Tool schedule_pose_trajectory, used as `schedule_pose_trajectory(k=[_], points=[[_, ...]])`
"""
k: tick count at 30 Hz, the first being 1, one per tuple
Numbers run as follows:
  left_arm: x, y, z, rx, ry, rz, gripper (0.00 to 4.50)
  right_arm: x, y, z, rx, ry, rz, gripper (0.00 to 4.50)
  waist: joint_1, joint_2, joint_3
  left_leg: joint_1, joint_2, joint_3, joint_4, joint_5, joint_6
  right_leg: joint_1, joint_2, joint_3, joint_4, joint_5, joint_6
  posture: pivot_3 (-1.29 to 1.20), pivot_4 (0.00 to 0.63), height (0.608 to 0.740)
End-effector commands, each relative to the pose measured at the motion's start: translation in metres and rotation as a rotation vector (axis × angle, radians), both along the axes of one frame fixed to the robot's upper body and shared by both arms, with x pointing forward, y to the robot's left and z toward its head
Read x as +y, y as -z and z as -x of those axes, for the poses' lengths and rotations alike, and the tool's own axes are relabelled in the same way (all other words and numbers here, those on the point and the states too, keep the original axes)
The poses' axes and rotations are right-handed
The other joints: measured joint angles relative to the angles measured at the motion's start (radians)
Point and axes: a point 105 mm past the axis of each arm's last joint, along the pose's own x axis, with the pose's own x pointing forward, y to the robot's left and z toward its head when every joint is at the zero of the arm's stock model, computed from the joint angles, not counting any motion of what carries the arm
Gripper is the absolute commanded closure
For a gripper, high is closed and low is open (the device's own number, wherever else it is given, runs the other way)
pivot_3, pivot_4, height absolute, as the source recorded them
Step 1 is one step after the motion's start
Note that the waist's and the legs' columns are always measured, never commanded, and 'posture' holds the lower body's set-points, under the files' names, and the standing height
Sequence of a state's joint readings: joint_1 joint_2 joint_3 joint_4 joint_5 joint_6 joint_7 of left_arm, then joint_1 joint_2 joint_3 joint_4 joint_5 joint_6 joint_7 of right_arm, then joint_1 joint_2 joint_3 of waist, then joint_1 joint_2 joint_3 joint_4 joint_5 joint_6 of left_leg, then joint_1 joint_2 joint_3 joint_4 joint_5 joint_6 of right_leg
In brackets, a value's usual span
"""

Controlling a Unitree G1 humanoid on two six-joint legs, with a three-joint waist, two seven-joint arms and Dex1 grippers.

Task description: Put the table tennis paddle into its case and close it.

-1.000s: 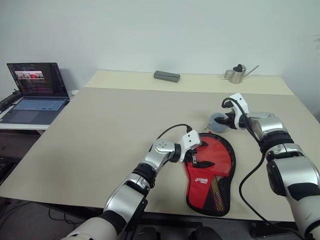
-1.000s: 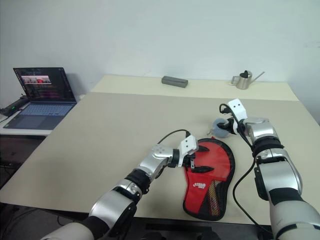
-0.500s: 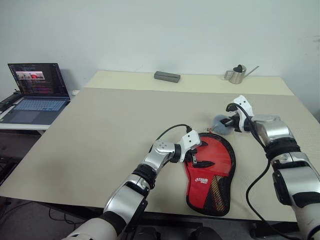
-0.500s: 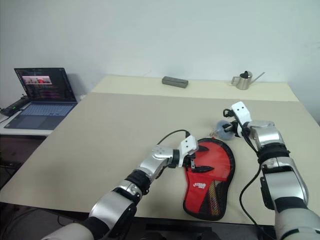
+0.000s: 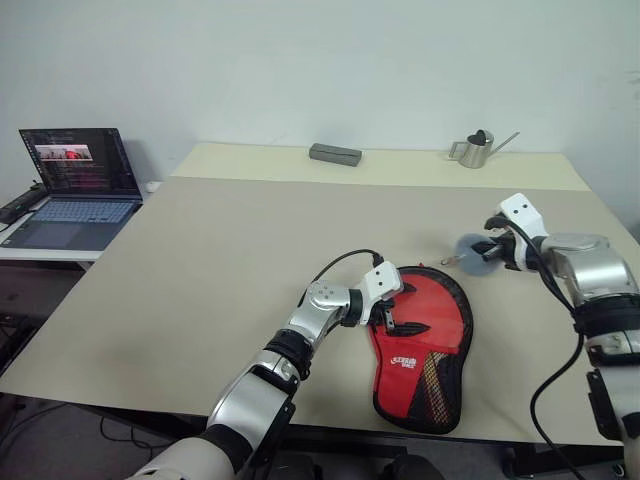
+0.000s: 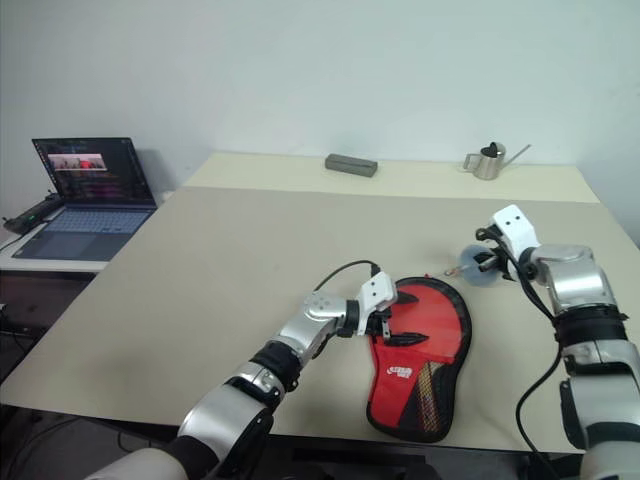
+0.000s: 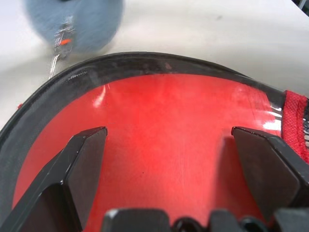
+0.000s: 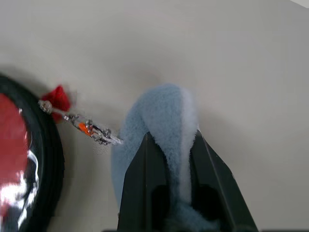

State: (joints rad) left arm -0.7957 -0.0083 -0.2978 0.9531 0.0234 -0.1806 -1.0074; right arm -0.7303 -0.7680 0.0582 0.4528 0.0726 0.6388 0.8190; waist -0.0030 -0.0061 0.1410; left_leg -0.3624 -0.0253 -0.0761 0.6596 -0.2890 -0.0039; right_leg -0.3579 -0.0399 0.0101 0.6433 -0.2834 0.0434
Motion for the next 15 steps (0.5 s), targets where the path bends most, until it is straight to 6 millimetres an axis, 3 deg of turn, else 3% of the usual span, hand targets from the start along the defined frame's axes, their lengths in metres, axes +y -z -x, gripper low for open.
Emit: schedule_pose_trajectory(k=[1, 6, 15], points=[[0.037, 0.084, 0.029, 0.221, -0.052, -0.248, 0.00, -0.010, -0.022, 0.011, -0.043, -0.004, 0.018, 4.46, 0.000, 0.000, 0.000, 0.000, 0.000, 0.000, 0.000, 0.000, 0.000, 0.000, 0.000, 0.000, 0.000, 0.000, 0.000, 0.00, 0.150, 0.740], [0.036, 0.084, 0.029, 0.220, -0.051, -0.250, 0.00, -0.014, -0.023, 0.032, -0.007, -0.029, 0.032, 4.46, 0.000, 0.000, 0.000, 0.000, 0.000, 0.000, 0.000, 0.000, 0.000, 0.000, 0.000, 0.000, 0.000, 0.000, 0.000, 0.00, 0.150, 0.740], [0.035, 0.084, 0.030, 0.222, -0.049, -0.243, 0.00, 0.006, -0.023, 0.078, 0.075, -0.139, 0.020, 4.46, 0.001, -0.001, 0.000, 0.000, 0.000, -0.001, 0.000, 0.000, -0.001, 0.000, 0.000, -0.001, -0.002, -0.001, 0.001, 0.00, 0.150, 0.740]])
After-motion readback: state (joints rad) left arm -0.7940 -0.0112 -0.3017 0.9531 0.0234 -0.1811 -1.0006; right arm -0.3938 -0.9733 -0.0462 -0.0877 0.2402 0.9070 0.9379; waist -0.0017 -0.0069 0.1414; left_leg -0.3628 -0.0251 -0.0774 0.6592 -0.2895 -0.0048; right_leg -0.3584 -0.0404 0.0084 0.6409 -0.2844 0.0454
